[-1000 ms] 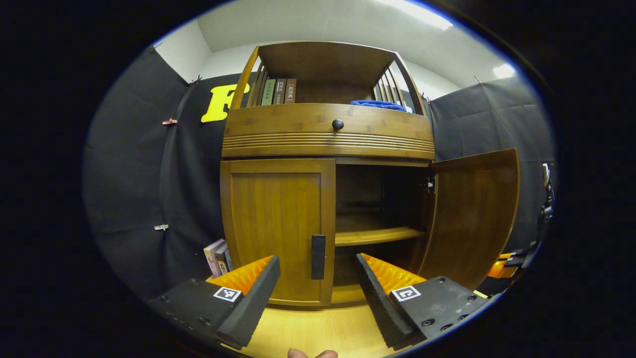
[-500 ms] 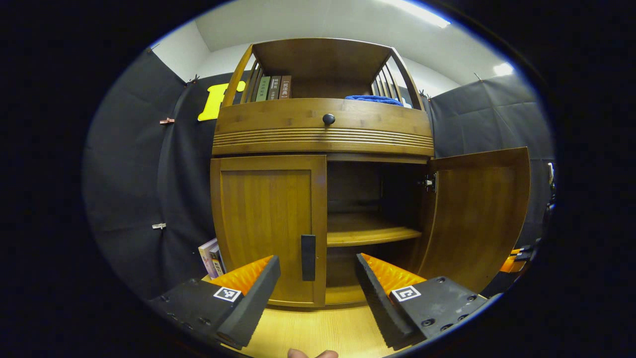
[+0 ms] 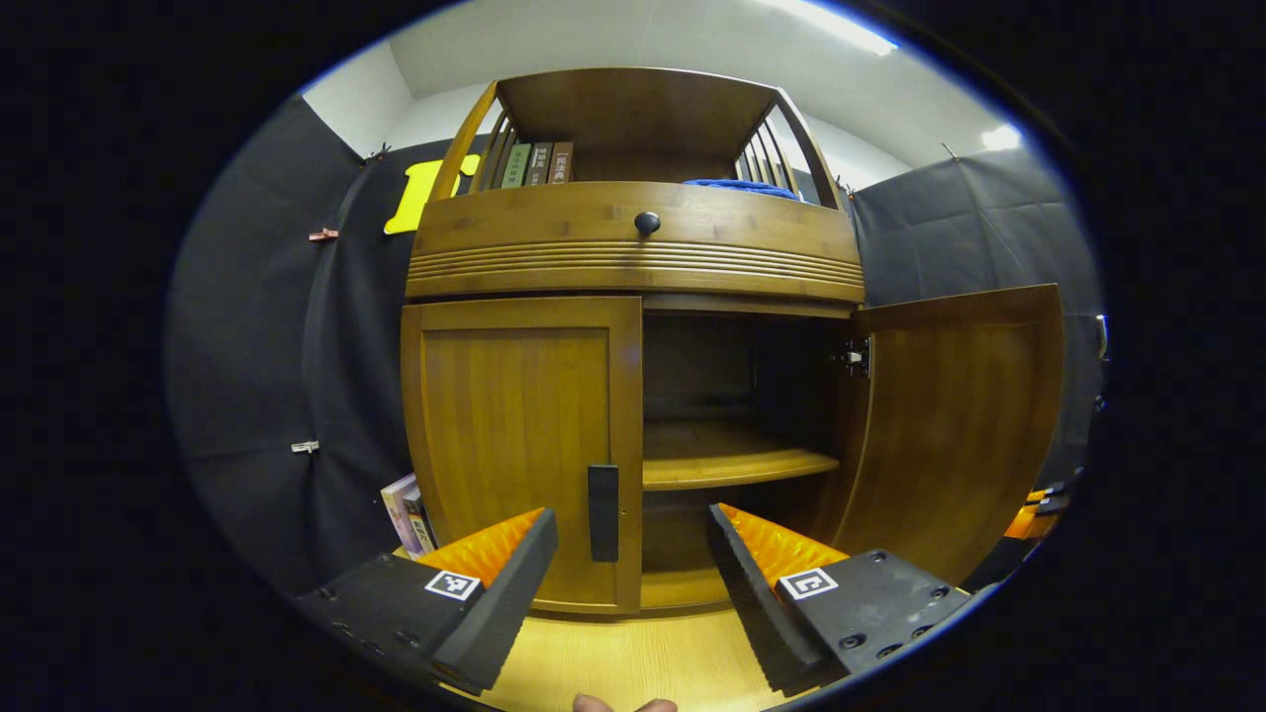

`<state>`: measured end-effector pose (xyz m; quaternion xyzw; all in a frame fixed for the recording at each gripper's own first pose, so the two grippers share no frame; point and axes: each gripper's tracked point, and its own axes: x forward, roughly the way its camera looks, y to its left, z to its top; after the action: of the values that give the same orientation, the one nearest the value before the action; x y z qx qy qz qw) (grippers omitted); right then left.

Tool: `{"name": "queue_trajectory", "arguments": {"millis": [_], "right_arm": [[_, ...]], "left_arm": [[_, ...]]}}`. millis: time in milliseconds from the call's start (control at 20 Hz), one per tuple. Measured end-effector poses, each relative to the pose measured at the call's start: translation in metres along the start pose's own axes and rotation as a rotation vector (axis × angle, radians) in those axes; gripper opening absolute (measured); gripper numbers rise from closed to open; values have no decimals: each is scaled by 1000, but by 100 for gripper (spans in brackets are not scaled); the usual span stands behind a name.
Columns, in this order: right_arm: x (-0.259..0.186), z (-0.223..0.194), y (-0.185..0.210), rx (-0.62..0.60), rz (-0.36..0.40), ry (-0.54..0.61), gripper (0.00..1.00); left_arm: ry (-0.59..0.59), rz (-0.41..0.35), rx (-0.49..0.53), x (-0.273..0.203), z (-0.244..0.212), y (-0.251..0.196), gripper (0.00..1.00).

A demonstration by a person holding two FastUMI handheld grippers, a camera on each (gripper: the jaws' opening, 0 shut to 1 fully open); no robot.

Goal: Open the right door of the double-door shoe cabinet with the right hand, and open the left door with the left hand.

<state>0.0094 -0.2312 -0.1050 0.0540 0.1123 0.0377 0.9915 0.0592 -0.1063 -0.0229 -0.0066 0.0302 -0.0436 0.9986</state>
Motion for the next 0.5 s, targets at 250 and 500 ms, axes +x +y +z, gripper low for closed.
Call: {"name": "queue_trajectory", "arguments": {"millis": [250, 500], "right_arm": [[-26, 9, -20, -41, -96, -47, 21], [-48, 18, -32, -129, -181, -101, 67]], "left_arm": [[11, 21, 2, 29, -8, 11, 94], [11, 35, 10, 63, -16, 22, 94]]}}
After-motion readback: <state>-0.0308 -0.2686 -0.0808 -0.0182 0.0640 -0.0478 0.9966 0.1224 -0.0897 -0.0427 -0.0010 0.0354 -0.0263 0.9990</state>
